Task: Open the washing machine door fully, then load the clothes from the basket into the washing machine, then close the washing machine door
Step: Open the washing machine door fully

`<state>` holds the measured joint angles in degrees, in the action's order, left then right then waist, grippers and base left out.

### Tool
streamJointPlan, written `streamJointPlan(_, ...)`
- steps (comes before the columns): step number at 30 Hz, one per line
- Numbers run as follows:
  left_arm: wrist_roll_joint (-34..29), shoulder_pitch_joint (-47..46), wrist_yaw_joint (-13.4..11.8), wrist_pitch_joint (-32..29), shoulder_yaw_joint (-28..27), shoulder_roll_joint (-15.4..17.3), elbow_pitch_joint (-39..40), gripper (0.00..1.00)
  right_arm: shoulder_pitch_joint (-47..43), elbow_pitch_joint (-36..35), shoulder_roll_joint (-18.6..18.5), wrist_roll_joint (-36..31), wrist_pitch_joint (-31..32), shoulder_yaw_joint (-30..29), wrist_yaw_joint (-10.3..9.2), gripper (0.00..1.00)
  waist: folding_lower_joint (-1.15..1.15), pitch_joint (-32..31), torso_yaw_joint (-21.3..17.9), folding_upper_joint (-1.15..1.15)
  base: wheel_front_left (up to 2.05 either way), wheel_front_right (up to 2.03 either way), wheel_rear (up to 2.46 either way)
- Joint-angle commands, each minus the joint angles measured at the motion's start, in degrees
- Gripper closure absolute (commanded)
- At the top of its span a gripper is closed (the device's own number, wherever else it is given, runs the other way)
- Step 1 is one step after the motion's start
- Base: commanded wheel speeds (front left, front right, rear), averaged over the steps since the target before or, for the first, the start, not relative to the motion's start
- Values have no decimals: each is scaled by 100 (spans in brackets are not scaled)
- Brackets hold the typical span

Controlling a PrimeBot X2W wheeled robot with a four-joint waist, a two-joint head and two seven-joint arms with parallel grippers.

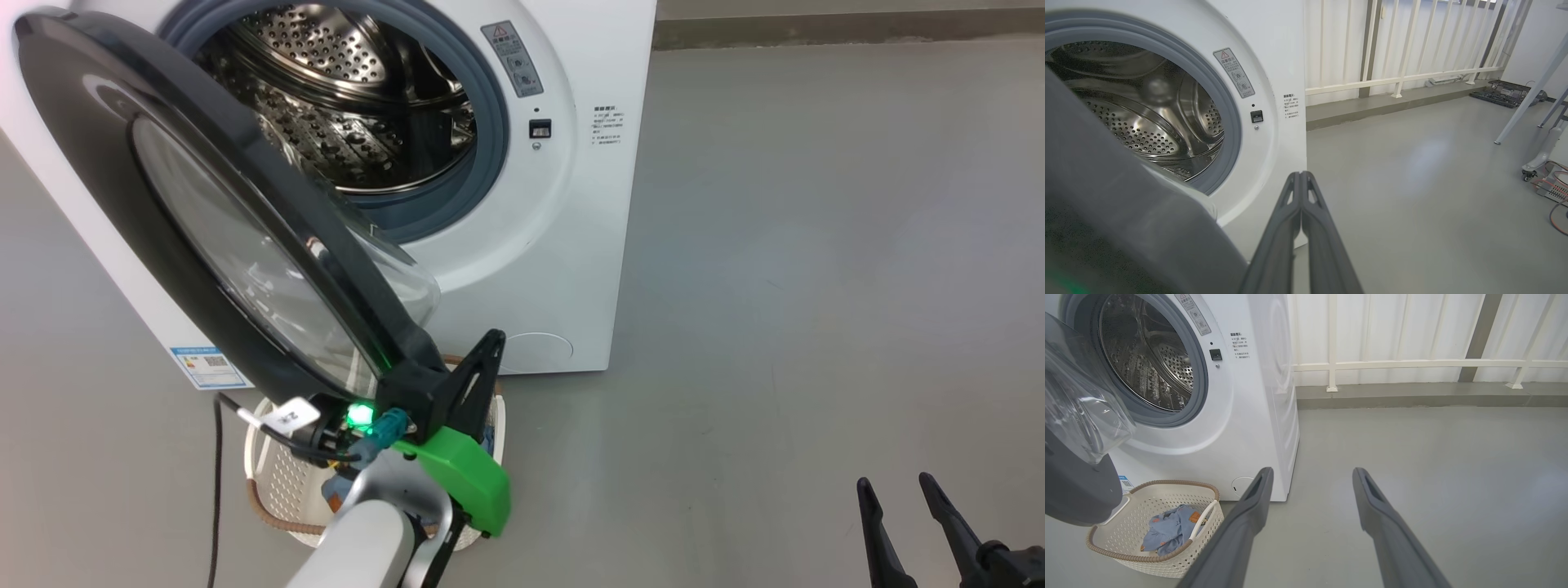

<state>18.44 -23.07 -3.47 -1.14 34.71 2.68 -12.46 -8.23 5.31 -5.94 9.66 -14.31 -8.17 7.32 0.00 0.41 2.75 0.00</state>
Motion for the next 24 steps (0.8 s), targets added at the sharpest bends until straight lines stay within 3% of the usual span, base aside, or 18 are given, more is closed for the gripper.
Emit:
streamJointPlan(1,59,-277,-86,64,-251,69,66,100,159,-145,-131,-63,-69,134,17,0,0,7,-2,0,0,0,0)
streamJointPlan(13,197,-224,-292,130,-442,122,7,100,172,-181,-173,-67,-69,77,17,0,0,87,83,0,0,0,0)
streamJointPlan(24,143,45,-607,135,-501,245,437,100,206,-205,-187,-65,-69,0,17,0,0,240,378,0,0,0,0)
